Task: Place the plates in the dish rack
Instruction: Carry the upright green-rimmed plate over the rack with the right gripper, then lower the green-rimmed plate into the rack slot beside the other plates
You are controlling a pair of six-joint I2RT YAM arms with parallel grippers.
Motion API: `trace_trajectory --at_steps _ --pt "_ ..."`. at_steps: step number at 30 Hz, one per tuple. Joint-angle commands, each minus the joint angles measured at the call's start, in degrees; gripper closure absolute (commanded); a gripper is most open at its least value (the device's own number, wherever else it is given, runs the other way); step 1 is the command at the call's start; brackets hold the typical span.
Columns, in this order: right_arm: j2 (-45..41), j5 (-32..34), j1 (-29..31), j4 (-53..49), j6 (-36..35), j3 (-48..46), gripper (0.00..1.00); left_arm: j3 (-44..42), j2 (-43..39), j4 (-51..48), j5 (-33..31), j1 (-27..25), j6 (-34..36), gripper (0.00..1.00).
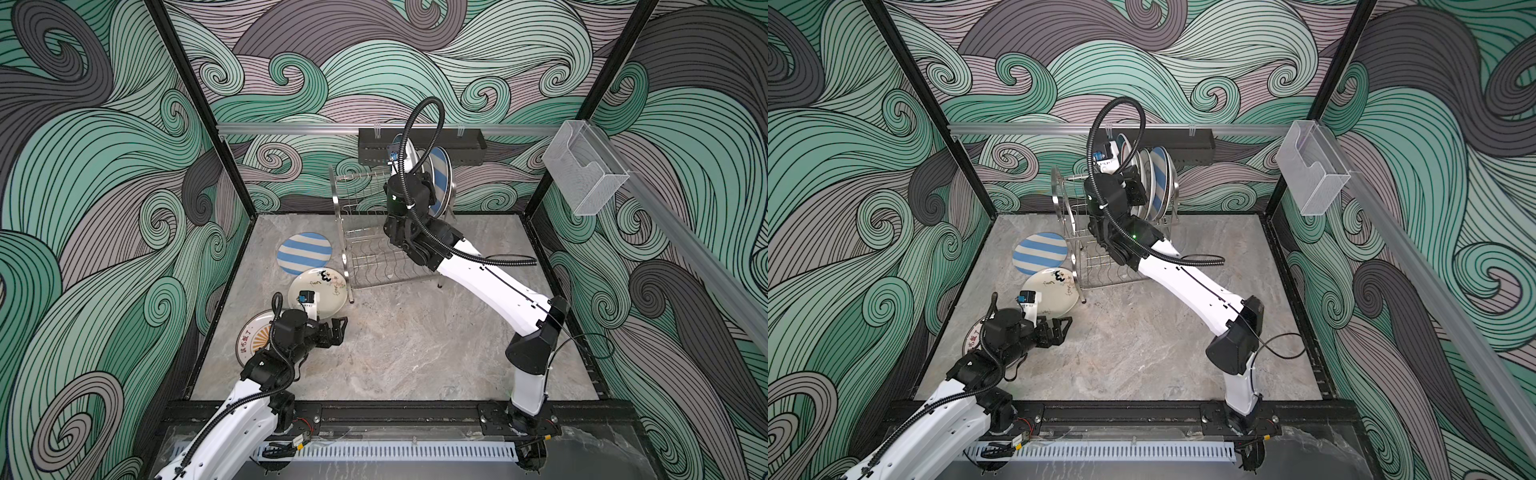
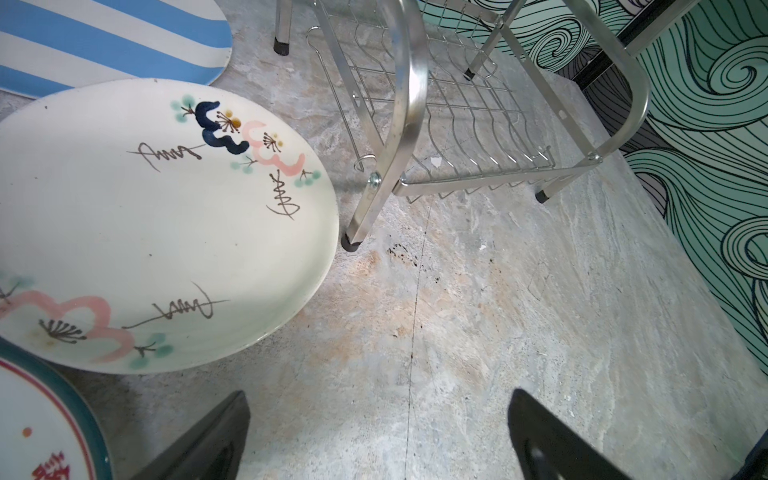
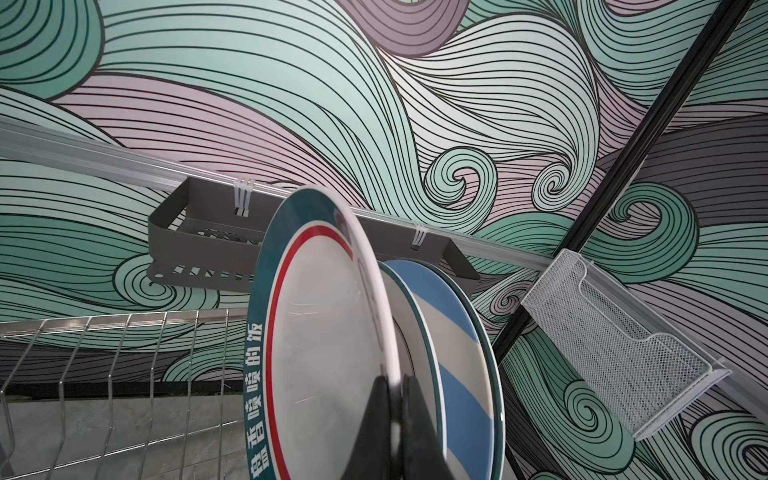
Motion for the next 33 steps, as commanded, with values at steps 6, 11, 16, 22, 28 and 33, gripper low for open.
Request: trace_trajectory --at_steps 6,11,16,22,28,33 --pt "-1.0 1.4 -0.7 0.7 4.9 -0.4 1.0 -0.4 -0.9 0.8 0.9 0.6 0.8 0.02" --pt "-0.3 1.2 -1.0 -1.0 6.9 -0.3 1.0 -0.4 -0.9 0.8 0.9 0.6 0.9 0.01" --pt "0.3 0.9 -1.0 -3.0 8.6 -0.2 1.0 -0.4 -0.9 0.8 0.9 0.6 0.9 0.01" --pt "0.2 0.1 -1.3 -4.9 10.6 -1.0 0.98 -0.4 -0.9 0.8 0.9 0.6 0.8 0.01" --pt "0.4 -1.4 -1.3 -7.4 12.2 -0.7 0.93 -0.4 -0.8 0.8 0.9 0.6 0.9 0.01" --pt "0.4 -2.3 -1.3 -9.2 13.1 -0.1 0.78 -0.4 -0.6 0.9 1.0 0.6 0.9 0.01"
